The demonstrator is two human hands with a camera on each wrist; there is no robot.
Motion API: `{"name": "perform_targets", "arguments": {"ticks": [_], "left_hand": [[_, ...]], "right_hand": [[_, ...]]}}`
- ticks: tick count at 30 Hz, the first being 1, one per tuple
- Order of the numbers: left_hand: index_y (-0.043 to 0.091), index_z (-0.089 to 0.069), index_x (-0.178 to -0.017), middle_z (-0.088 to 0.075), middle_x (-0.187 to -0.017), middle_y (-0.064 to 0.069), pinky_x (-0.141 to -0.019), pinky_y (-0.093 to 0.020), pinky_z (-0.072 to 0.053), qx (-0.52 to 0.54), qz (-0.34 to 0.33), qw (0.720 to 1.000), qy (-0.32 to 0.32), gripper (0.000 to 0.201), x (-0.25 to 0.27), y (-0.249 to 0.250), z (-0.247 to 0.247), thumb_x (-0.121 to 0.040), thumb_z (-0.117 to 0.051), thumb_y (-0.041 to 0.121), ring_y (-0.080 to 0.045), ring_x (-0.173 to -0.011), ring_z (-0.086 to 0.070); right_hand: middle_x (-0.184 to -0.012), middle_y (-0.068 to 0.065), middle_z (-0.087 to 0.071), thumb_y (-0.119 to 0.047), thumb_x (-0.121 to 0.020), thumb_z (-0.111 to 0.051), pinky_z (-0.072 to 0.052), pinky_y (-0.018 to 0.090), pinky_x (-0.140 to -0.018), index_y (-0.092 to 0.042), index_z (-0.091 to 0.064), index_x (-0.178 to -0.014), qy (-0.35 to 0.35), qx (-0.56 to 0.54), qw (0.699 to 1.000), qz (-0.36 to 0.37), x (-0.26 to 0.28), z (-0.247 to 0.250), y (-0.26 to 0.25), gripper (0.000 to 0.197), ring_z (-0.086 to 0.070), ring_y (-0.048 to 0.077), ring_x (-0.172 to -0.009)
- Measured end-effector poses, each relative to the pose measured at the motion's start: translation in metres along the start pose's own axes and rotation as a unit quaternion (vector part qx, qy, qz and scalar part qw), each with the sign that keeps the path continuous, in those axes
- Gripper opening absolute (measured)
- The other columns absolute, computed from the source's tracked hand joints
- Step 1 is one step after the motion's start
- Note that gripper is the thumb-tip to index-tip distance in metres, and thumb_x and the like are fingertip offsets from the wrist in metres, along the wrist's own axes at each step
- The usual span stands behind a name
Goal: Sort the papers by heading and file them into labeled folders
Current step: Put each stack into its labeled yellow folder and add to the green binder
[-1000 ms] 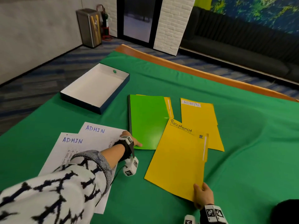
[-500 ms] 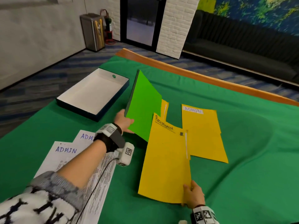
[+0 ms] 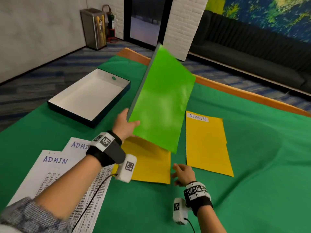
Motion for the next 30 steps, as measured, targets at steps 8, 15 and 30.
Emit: {"name": "perform_targets", "arguments": {"ticks": [8,15,30], "left_hand": [[0.009,-0.036,-0.138,-0.038,-0.143,-0.011,-0.070,-0.045,-0.057,0.000,0.154,0.988,-0.009,0.062,0.018,-0.129,0.009,-0.084,-0.064,0.001,-0.035,-0.119,-0.047],[0.012,-0.023,-0.146,-0.023,-0.150,-0.013,-0.111,-0.034,-0.030,-0.373,0.039,0.926,-0.035,0.086,0.033,-0.146,0.002,-0.077,-0.073,0.027,-0.026,-0.137,-0.029],[0.020,-0.048,-0.132,-0.018,-0.155,0.000,-0.116,-0.031,-0.017,-0.431,-0.049,0.887,-0.154,0.044,0.050,-0.149,-0.012,-0.089,-0.057,0.026,-0.018,-0.143,-0.019]], "right_hand": [[-0.125,0.017,-0.057,-0.024,-0.088,-0.062,-0.047,0.034,-0.085,-0.005,-0.053,-0.126,0.169,0.109,0.977,-0.070,-0.047,0.115,0.023,0.044,-0.058,0.033,-0.108],[-0.125,0.022,-0.046,-0.059,-0.059,-0.078,-0.051,0.048,-0.087,-0.001,-0.047,-0.112,0.198,0.152,0.945,-0.210,-0.065,0.162,0.081,0.084,-0.053,0.040,-0.108],[-0.125,0.024,-0.055,-0.023,-0.084,-0.066,-0.048,0.052,-0.092,-0.003,-0.046,-0.129,0.286,-0.038,0.943,-0.168,-0.047,0.183,0.097,0.053,-0.058,0.043,-0.105]]}}
Point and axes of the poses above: each hand's wrist, its own x-axis away from the middle knuckle, its own z-axis out of the back of the hand, y = z × x, the point moved 7 cm from there along -x, towards the middle knuckle
